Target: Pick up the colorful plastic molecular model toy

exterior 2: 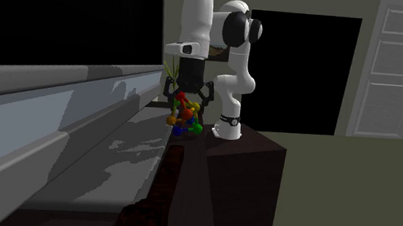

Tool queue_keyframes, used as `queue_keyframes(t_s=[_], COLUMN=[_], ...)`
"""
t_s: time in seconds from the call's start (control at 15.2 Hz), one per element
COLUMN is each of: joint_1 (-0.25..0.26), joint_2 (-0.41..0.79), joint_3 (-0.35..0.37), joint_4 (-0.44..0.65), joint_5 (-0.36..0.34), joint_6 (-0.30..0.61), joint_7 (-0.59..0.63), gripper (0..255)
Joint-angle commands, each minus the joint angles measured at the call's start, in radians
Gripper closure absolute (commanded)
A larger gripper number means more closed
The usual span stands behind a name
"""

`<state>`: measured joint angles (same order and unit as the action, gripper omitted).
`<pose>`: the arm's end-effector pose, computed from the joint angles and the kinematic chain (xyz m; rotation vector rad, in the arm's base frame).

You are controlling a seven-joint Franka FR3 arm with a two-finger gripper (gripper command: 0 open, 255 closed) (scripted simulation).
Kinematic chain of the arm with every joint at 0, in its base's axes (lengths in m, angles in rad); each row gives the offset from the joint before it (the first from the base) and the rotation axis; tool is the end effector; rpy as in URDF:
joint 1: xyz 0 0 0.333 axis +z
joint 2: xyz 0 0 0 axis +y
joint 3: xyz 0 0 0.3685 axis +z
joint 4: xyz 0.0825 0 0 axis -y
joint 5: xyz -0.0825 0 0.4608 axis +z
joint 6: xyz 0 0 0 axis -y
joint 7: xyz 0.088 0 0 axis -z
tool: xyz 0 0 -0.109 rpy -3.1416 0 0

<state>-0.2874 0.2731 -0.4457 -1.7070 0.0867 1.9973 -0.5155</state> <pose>0.5568 -0.4587 0.4675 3.0644 -0.3613 0.0233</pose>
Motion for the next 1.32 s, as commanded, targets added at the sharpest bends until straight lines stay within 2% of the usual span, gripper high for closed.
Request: queue_keyframes(t_s=[0.0,0.07,0.13,0.73,1.25], joint_1=[-0.002,-0.002,-0.002,-0.002,-0.002], joint_2=[0.011,0.011,0.011,0.011,-0.01], joint_3=[0.001,0.001,0.001,0.001,-0.003], joint_4=[-0.003,-0.003,-0.003,-0.002,0.079], joint_5=[0.005,0.005,0.005,0.005,-0.006], joint_6=[0.013,0.013,0.014,0.013,-0.087], joint_7=[-0.002,-0.002,-0.003,-0.002,0.003], gripper=[0,0,255,255,255])
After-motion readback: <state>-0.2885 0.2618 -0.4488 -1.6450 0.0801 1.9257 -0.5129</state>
